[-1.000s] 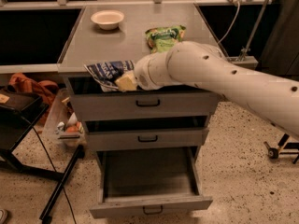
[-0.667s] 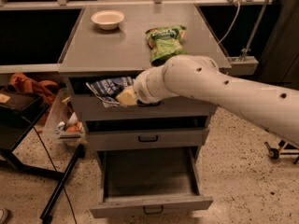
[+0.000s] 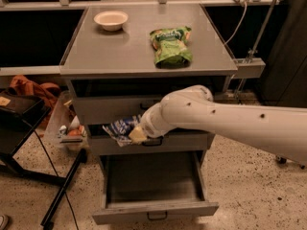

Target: Place blue chip bag into bottom drawer

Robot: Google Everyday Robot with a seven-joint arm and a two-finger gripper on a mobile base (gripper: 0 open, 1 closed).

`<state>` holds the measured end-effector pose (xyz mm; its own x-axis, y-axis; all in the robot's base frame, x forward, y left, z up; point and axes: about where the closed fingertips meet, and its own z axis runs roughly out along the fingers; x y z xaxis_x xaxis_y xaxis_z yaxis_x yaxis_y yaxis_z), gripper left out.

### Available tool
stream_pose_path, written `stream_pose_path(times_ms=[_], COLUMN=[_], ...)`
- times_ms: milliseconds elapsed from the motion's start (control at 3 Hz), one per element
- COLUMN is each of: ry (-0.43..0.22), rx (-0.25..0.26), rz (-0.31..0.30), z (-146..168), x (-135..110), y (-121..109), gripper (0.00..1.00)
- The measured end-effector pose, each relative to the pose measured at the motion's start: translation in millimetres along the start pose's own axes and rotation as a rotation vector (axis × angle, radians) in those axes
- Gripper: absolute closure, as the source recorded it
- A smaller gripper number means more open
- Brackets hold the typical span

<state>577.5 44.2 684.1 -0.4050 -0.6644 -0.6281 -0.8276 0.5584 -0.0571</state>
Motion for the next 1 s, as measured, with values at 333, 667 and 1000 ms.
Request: stream_pose_path(times_ms=[333, 667, 1000], ry=[0.019, 0.018, 0.040], rx=[-0.010, -0.010, -0.006], rz=[0.036, 0.037, -0.032], z=[11.7, 11.5, 27.4], x=[-8.1, -7.9, 8.5], y=[7.2, 7.2, 5.0], gripper=[1.00, 1.00, 1.00])
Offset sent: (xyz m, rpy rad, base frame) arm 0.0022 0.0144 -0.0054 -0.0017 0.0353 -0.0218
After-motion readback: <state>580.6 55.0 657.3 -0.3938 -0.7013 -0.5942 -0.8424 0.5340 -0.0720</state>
